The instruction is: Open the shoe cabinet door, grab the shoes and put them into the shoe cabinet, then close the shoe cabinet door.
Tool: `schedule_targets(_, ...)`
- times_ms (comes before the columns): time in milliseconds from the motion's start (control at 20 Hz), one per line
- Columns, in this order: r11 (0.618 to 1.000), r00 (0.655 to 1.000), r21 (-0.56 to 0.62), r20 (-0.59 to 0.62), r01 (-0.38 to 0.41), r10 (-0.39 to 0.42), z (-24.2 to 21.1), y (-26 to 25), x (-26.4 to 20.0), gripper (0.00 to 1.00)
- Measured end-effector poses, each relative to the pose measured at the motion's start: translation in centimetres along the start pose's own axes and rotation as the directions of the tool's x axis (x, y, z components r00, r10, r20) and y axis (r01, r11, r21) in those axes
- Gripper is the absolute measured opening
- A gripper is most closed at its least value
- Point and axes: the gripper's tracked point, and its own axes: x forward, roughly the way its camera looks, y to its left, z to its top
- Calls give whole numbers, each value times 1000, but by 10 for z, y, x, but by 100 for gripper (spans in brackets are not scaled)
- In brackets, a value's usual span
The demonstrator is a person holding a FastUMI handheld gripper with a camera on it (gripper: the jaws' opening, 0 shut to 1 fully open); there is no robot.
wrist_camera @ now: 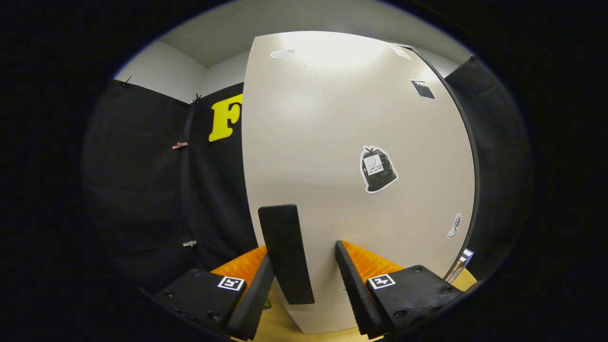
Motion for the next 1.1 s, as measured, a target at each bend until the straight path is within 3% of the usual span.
schedule_targets(550, 997, 997, -16, 10, 79, -79, -2, 1, 7, 79)
schedule_targets(1100, 995, 995, -19, -4, 100, -101, -7, 3, 10, 79)
